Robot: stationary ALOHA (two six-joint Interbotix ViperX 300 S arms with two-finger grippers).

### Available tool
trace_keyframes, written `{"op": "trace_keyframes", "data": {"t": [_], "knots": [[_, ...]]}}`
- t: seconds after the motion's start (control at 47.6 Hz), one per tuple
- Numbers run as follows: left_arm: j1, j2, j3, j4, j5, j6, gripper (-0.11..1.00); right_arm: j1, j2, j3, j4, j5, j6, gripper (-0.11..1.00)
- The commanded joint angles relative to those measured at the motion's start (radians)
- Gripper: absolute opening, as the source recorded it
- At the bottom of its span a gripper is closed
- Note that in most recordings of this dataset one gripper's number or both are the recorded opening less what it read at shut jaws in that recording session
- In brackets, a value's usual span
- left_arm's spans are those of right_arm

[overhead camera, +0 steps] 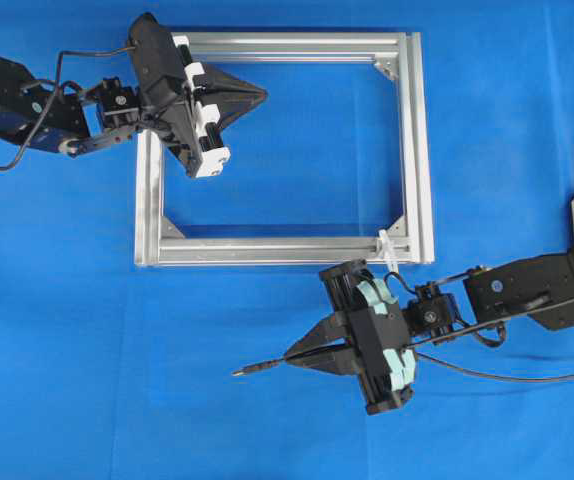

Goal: Insert the wire through the string loop located on the right side.
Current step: 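Lift the cable and swing the right gripper toward the frame's right side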

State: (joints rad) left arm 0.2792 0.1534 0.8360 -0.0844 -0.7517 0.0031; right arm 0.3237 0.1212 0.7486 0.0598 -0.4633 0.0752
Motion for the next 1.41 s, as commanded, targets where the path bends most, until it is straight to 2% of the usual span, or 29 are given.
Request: {"op": "trace_keyframes", "data": {"t": [0.0, 0.756, 0.987, 1.386], "knots": [[0.0, -0.032, -0.012, 0.002, -0.005, 0.0, 0.0, 0.003, -0.026, -0.014, -0.002, -0.005, -0.002, -0.04], [0.0, -0.035, -0.012, 0.002, -0.005, 0.0, 0.0, 0.003, -0.035, 0.006, 0.002, -0.005, 0.0, -0.04], [0.0, -0.043, -0.012, 0.003, -0.005, 0.0, 0.0, 0.003, -0.095, 0.109, 0.021, -0.011, 0.006, -0.04], [0.0, -0.049, -0.011, 0.002, -0.005, 0.0, 0.0, 0.012, -0.334, 0.399, 0.094, -0.012, 0.006, -0.04]]}}
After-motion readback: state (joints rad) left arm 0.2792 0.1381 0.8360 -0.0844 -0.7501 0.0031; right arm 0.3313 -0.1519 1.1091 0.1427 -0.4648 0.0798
